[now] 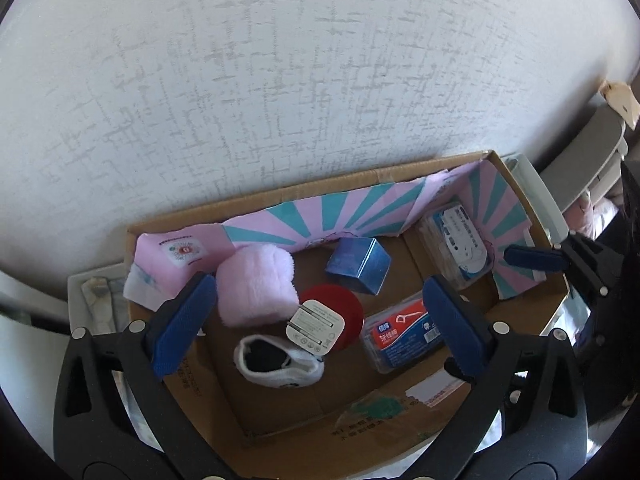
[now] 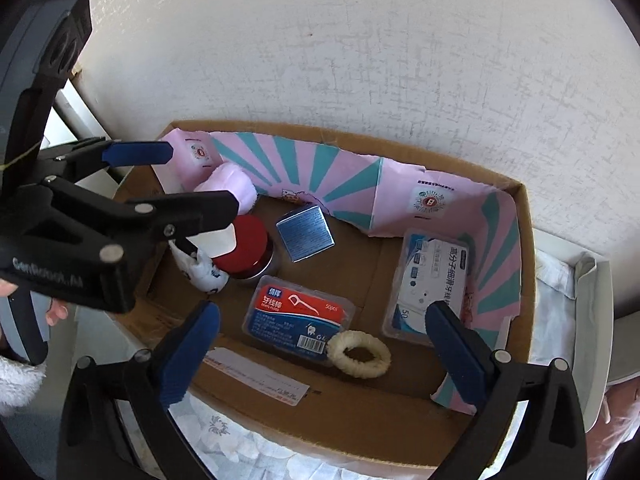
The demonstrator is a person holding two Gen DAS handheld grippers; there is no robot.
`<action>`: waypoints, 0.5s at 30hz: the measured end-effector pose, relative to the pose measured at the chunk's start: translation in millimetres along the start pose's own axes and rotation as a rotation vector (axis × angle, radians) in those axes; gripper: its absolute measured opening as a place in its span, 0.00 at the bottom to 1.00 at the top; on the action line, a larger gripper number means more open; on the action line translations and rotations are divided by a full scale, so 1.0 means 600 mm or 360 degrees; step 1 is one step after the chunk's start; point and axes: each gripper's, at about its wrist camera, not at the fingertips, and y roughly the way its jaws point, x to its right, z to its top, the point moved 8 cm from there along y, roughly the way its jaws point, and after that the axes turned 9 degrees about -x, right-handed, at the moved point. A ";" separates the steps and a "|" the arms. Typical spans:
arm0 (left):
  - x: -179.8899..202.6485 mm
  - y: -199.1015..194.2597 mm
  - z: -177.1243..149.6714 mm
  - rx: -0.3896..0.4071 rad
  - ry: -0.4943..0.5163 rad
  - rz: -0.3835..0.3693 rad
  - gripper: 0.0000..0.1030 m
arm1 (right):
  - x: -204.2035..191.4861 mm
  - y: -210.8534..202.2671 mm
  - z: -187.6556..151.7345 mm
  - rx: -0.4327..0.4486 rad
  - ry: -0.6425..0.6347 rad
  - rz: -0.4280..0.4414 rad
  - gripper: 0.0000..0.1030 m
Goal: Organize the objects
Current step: 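Open both tools to release the plug and scrunchie in the box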
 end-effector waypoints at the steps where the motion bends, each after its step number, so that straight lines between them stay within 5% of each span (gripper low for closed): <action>1: -0.002 -0.004 -0.001 0.0010 -0.0019 0.0001 1.00 | -0.001 -0.003 0.000 0.0005 -0.0019 -0.0002 1.00; 10: -0.011 -0.070 -0.028 0.0078 -0.0201 0.0032 1.00 | -0.003 -0.052 -0.008 0.0001 0.0006 0.0014 1.00; 15: -0.014 -0.168 -0.047 0.0208 -0.0343 0.0059 1.00 | -0.014 -0.130 -0.005 0.0073 -0.0022 -0.0082 1.00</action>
